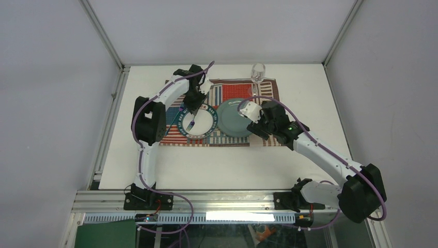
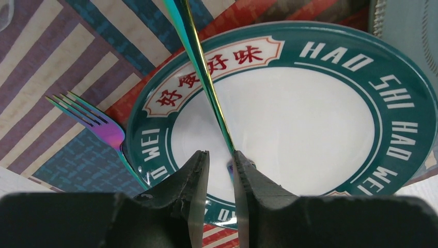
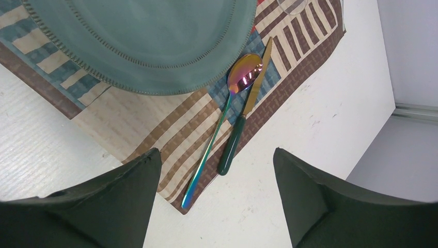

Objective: Set the dinner table for one person
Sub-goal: Adjust the fork on the napkin.

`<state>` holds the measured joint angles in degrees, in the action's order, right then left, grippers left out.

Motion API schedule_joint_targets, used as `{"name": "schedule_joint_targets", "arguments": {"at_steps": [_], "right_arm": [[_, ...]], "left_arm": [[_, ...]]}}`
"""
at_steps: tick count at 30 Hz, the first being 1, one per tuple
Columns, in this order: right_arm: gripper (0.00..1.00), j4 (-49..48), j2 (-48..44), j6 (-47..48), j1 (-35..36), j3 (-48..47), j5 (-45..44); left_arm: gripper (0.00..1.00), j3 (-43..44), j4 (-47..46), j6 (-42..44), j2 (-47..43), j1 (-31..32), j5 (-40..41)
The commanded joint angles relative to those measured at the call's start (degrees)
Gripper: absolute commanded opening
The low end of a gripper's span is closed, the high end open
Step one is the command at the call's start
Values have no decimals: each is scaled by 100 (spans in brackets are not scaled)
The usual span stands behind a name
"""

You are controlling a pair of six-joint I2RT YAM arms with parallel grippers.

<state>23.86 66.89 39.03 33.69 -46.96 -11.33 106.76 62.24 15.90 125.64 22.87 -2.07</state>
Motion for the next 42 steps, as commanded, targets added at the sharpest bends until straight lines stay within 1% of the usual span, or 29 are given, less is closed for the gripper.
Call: {"name": "schedule_joint_targets", "arguments": {"at_steps": [1,4,7,22,26,28,31,33,34,39,42], "right_arm": [[83,-132,-126,-100,32,-85,-44],[83,-126,-129,-72,38,-68,-60],[83,-127,-138,-66,32,-74,-68],[83,-115,-184,-63,32,-51,-77],[83,-116,-207,-45,32,-16,-94],[83,-127,-220,-44,31,11,-93],[83,-166,-232,-44,32,37,-88],[83,-179,-213,-46,32,54,-86],[83,-188,-205,-44,34,55,-76],[83,-245,-213,-44,32,100,-40],[83,-297,-226,-44,31,159,-15]], "left_arm": [[26,412,-146,72,76,42,-66],[29,441,-145,69,123,55,-80],[29,457,-150,63,166,76,-95],[28,541,-151,78,368,217,-11],[23,477,-152,124,350,226,74],[17,410,-139,171,255,233,97],[11,293,-135,252,-21,260,194],[2,22,-133,359,-232,283,380],[0,-98,-136,438,-338,286,527],[0,-980,-330,882,-1007,283,1248],[0,-1520,-482,1105,-1516,288,1358]]}}
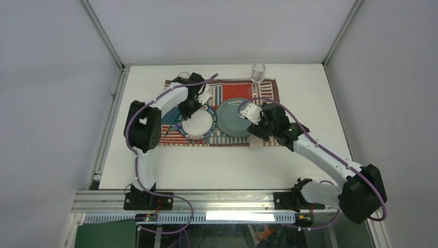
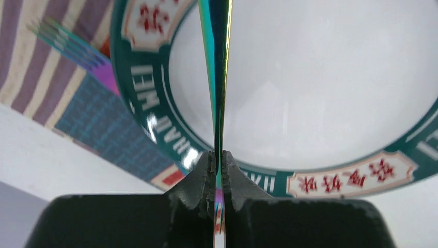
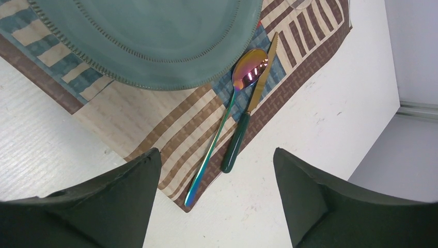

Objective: Set the dinner table for one person
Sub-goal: Adjust the fork on the napkin.

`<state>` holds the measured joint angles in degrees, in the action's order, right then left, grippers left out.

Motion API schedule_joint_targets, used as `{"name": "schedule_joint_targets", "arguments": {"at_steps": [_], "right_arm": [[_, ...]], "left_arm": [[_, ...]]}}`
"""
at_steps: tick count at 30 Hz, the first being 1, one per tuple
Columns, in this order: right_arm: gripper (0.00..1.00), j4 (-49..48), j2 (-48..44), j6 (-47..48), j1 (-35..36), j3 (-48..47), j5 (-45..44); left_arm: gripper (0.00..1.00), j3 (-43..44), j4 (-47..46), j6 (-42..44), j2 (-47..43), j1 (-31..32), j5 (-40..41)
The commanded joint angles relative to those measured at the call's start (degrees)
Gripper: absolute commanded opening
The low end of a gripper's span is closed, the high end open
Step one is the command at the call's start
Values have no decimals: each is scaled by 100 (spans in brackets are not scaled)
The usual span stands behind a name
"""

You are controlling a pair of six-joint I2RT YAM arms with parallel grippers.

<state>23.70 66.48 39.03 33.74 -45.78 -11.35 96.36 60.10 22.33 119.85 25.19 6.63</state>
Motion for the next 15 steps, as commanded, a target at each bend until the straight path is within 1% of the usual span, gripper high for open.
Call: {"name": "schedule_joint_targets", "arguments": {"at_steps": [1,6,9,10,11,15], "right_arm": [[83,-310,-189,-52,28,49,7],[83,-364,-129,-53,25,80,90],[83,-382,-123,-60,28,53,120],[83,-377,-125,-55,28,45,160],[83,-369,-127,-49,28,43,198],[83,-341,-118,23,28,39,156]], "left_arm": [[0,-566,-293,525,-1100,52,554],[0,-1066,-549,693,-1653,-56,1048],[0,-1189,-633,603,-1853,-361,524],[0,-1233,-658,684,-1956,-477,178],[0,-1327,-720,836,-2078,-553,-167],[0,-2061,-1194,1624,-2634,-531,-756]]}}
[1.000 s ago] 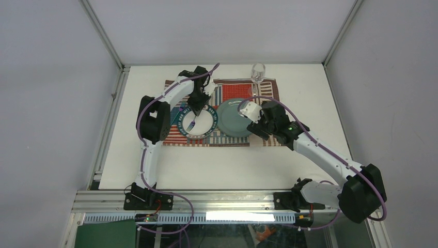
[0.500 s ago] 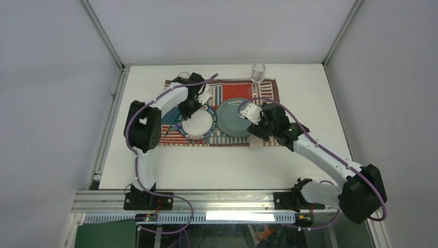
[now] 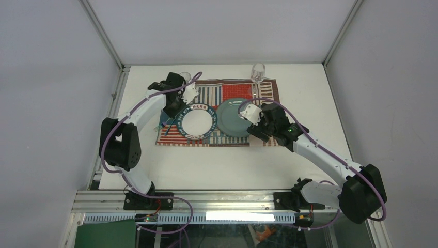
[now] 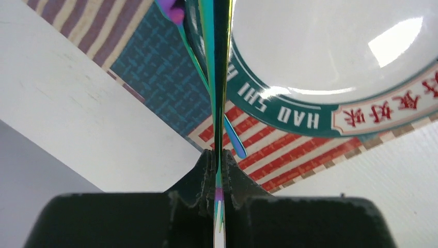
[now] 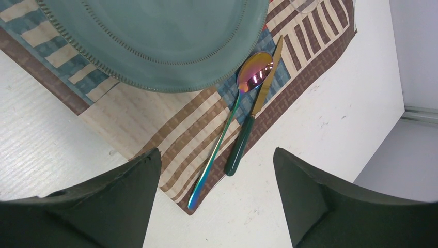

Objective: Set the dinner table for one person
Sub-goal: Adjust the fork on the napkin.

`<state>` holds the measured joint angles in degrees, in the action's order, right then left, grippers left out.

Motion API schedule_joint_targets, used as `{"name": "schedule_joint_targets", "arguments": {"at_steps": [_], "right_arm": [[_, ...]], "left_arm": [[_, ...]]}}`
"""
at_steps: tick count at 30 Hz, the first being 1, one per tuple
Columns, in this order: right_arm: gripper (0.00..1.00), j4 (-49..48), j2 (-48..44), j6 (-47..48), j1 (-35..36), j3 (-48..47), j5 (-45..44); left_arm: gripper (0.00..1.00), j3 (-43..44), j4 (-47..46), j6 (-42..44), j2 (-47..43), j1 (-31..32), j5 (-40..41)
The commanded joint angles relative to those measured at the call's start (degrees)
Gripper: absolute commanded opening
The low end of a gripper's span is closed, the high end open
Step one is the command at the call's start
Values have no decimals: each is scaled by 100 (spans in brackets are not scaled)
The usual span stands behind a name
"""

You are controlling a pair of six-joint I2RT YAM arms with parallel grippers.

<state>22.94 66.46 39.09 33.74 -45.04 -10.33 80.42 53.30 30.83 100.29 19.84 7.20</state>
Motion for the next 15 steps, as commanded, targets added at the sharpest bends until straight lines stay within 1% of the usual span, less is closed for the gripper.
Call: {"name": "schedule_joint_targets", "arguments": {"at_steps": [1,3,7,11,15], "right_arm": [[83,-249,-108,31,28,-32,49],[83,-225,-109,44,33,-33,55],[83,-239,-70,41,28,-48,70],[83,-215,38,-24,29,-81,18],[83,-196,99,-29,30,-101,-78]], "left_arm": [[0,-514,-529,925,-738,6,-1003],[0,-552,-412,1513,-753,22,-1347],[0,-672,-327,2737,-604,30,-1610],[0,-658,-217,3679,-288,29,-2044],[0,-282,109,4387,191,65,-2309]]}}
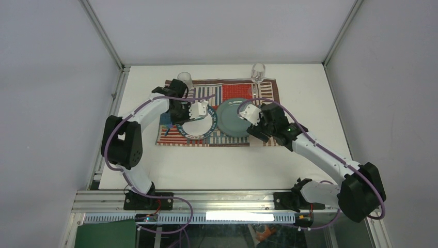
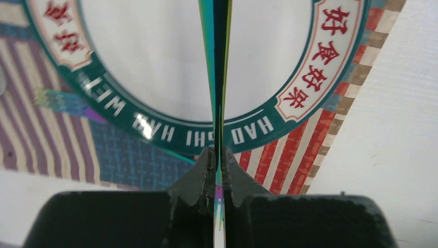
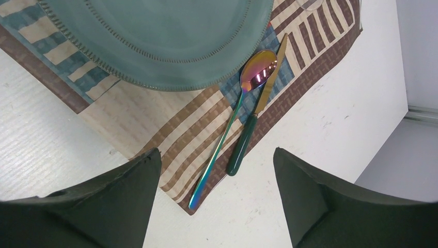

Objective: Set the dinner table for one person
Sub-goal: Adjust the fork on the napkin.

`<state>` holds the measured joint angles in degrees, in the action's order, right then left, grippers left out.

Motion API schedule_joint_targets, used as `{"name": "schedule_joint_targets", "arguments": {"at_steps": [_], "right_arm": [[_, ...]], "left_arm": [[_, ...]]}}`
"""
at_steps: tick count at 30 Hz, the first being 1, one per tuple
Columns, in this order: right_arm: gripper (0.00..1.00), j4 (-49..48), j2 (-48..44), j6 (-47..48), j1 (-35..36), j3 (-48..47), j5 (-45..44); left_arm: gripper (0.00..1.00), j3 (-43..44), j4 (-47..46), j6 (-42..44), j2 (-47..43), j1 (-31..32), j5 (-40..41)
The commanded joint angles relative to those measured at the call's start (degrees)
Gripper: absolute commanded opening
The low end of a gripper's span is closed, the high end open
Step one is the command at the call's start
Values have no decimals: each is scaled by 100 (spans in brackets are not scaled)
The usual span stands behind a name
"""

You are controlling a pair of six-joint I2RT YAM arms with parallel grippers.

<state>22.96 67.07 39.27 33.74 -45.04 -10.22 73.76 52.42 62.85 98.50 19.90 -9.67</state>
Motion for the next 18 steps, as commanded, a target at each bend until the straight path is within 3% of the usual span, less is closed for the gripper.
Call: {"name": "schedule_joint_targets", "arguments": {"at_steps": [1,10,18], "right_arm": [[83,-189,47,-50,28,-108,-98],[83,-237,167,-91,21,-65,-185],[83,-257,173,-19,19,-49,-282]], "left_arm": [[0,529,264,1289,517,89,-608],[0,1463,395,1820,1487,491,-274],[1,1677,449,1889,1693,1008,-89]]}}
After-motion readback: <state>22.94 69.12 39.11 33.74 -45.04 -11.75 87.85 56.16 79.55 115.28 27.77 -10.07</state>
